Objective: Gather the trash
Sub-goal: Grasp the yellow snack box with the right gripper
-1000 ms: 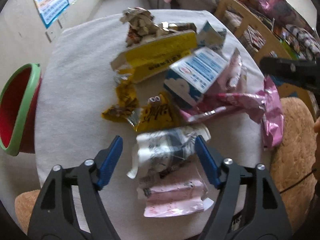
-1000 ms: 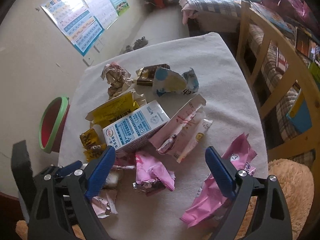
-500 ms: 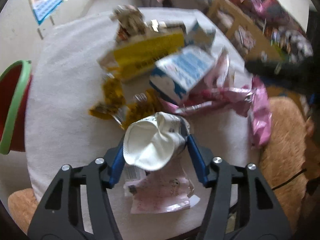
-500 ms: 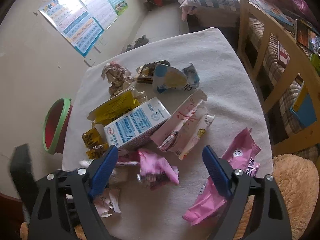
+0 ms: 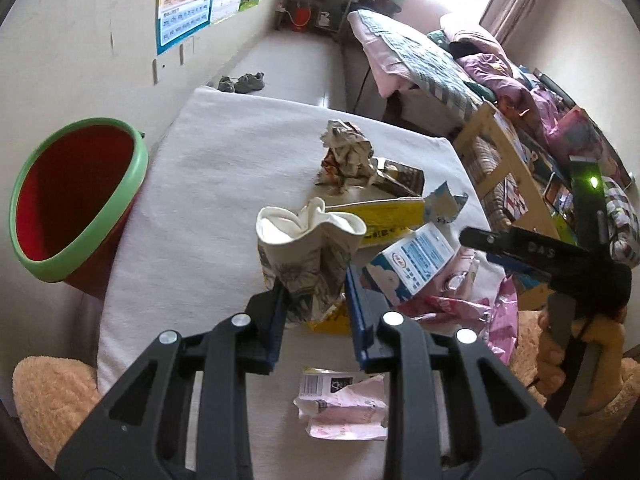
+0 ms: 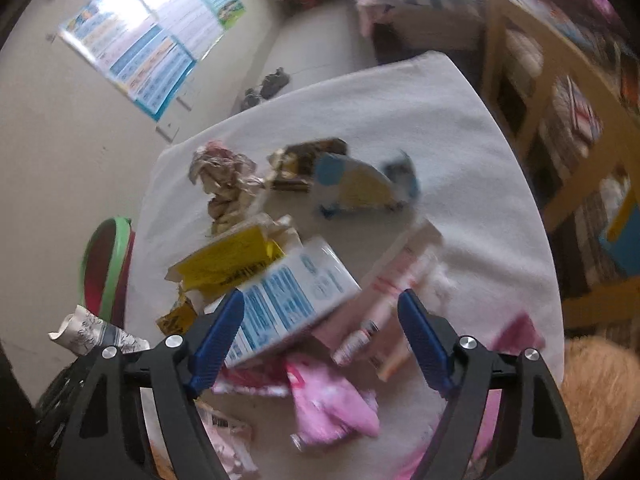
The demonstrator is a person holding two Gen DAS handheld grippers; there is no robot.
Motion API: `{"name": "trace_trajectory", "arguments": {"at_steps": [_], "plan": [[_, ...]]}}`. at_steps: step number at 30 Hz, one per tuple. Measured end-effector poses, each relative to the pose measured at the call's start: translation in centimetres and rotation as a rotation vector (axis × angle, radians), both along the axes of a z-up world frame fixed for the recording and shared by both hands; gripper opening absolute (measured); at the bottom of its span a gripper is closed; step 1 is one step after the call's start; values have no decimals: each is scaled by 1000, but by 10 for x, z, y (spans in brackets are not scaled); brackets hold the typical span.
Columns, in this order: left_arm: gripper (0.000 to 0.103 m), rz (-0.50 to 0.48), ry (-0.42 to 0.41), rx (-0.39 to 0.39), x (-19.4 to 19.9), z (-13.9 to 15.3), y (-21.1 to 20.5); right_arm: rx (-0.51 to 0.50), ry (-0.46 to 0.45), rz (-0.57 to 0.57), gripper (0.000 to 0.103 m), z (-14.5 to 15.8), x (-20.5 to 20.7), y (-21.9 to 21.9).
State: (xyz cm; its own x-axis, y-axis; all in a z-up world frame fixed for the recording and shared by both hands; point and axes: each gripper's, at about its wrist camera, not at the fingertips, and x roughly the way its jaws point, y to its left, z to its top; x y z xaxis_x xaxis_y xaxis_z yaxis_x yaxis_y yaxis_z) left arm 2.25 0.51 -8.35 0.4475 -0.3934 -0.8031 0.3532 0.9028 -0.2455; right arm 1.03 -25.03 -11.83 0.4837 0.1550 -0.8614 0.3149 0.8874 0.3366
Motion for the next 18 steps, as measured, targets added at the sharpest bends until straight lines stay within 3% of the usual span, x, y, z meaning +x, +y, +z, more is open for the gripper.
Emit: {"name": "trace_trajectory", "arguments": {"at_steps": [5, 8, 11, 14, 18], "plan": [[27, 3, 20, -19, 3, -2, 5, -151, 11, 181, 77, 3, 45, 31], [27, 7, 19, -23, 3, -1, 10, -211, 67, 339, 77, -6, 70, 53], [27, 19, 23, -27, 5, -2, 17, -343, 112, 471, 77, -15, 83, 75], [27, 30, 31, -28, 7, -4, 21, -421, 163, 602, 77, -27, 89, 92], [27, 38, 45, -29, 10, -9, 24, -489, 227, 692, 73, -43, 90, 100]]}}
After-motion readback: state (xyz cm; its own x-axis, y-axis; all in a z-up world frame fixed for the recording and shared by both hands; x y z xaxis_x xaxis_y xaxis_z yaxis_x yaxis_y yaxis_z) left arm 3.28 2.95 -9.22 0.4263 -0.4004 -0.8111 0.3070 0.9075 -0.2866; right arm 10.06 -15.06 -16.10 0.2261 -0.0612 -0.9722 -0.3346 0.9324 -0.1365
